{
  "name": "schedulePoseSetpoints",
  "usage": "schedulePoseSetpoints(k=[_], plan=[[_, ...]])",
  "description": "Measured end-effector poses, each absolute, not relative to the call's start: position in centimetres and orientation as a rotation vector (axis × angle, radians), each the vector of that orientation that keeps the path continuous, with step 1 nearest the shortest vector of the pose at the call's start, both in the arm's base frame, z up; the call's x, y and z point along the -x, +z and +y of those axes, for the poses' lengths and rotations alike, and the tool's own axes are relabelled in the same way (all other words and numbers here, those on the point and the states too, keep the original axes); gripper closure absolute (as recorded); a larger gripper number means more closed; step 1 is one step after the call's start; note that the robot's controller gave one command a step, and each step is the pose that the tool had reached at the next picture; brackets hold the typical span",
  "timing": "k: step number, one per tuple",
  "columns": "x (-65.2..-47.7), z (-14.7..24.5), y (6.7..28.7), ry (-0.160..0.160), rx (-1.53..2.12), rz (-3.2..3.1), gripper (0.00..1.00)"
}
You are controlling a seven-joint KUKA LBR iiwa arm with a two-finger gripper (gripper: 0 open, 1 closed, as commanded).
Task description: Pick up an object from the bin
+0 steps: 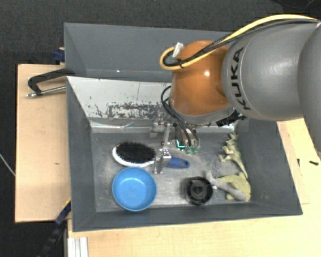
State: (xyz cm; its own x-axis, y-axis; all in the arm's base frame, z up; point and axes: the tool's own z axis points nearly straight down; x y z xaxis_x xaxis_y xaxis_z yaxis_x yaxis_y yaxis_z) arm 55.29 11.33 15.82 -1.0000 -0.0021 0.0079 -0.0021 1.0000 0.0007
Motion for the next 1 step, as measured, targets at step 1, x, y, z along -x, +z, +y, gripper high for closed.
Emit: schedulePoseSetpoints(k=[1], plan=[[-54.00, 10.53, 7.06, -0.006, 0.129, -3.144, 0.00]])
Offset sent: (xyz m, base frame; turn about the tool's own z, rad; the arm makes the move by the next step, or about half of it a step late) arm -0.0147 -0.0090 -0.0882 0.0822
